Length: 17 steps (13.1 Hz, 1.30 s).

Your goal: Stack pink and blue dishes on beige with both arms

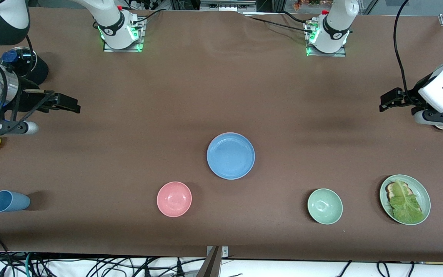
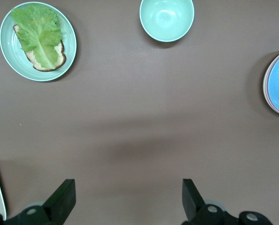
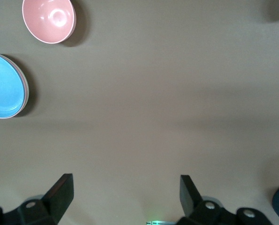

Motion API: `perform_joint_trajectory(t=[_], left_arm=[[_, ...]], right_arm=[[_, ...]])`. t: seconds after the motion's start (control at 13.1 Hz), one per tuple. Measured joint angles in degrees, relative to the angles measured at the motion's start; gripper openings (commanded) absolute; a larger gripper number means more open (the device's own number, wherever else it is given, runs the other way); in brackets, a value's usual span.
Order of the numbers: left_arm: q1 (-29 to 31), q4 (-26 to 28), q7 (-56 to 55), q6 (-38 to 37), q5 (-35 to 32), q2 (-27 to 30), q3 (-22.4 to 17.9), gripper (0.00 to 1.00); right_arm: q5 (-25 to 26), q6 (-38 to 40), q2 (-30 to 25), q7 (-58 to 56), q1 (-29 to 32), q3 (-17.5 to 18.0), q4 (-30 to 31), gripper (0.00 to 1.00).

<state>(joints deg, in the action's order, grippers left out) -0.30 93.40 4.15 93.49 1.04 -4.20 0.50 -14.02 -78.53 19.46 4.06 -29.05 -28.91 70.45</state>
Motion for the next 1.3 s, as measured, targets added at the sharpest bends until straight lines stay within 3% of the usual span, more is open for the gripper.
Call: perform_joint_trajectory(t=[1.3], left_arm=[[0.0,0.0,0.0,-0.1,0.0,0.0,0.0,1.00]], right_arm=[[0.2,-1.8,1.2,0.0,-0.4,0.1,0.0,1.00]])
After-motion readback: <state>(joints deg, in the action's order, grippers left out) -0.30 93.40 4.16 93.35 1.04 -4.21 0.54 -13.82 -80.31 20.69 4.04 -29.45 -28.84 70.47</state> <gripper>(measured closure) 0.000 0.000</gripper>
